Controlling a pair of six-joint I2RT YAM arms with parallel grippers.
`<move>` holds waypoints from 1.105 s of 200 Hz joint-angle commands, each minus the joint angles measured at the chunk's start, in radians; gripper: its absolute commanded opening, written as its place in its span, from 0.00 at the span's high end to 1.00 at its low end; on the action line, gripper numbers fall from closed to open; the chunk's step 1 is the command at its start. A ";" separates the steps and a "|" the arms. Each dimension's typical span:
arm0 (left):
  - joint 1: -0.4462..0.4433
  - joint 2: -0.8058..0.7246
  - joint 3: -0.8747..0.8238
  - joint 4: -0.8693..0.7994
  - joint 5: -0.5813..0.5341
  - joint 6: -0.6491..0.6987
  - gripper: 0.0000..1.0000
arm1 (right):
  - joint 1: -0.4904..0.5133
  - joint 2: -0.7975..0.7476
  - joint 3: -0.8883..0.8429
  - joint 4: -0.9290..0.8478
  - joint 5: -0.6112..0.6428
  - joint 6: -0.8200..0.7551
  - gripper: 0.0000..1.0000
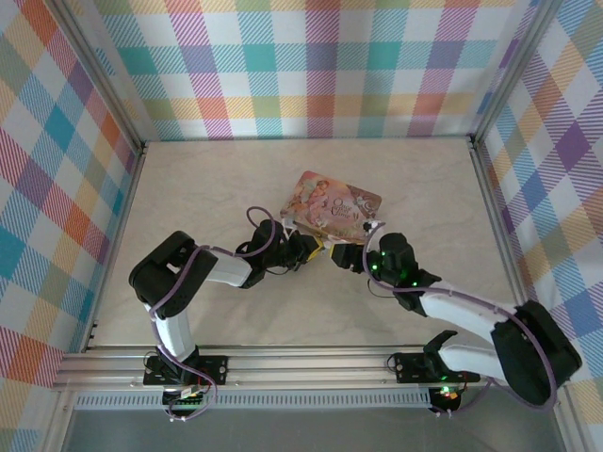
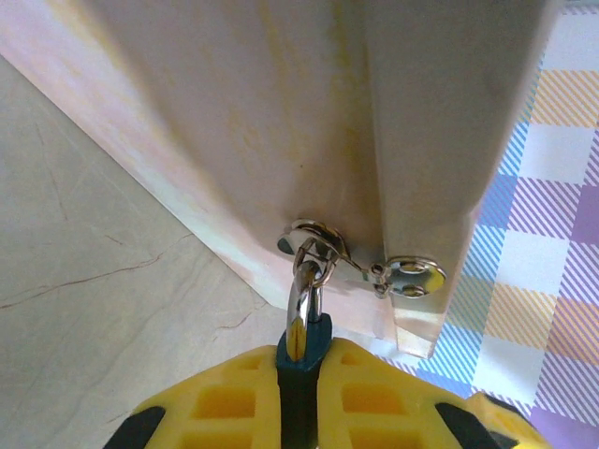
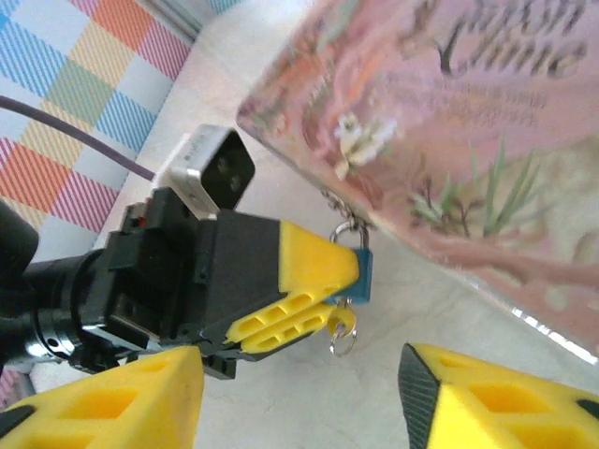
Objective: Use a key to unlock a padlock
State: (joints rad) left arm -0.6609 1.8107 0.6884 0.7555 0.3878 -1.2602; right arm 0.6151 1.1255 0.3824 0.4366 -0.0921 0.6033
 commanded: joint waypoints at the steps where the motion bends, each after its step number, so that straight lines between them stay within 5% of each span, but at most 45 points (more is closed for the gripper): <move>1: -0.014 -0.034 0.029 -0.060 0.002 0.015 1.00 | -0.005 -0.087 0.034 -0.119 0.085 -0.199 0.28; 31: -0.015 -0.040 0.034 -0.074 0.002 0.008 1.00 | -0.006 -0.188 0.061 -0.148 0.133 -0.362 0.00; 90: -0.015 -0.066 0.056 -0.145 0.003 -0.003 1.00 | -0.007 -0.245 0.072 -0.086 0.112 -0.554 0.00; 161: -0.017 -0.086 0.082 -0.198 0.003 -0.015 1.00 | 0.038 -0.195 0.163 -0.351 0.021 -0.977 0.00; 221: -0.021 -0.091 0.084 -0.198 -0.004 -0.028 1.00 | 0.091 -0.117 0.092 -0.201 0.026 -1.152 0.04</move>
State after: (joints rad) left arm -0.6666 1.7607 0.7502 0.5526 0.3805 -1.2682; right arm 0.6899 0.9653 0.5014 0.1574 -0.0475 -0.4286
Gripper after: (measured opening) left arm 0.101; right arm 0.973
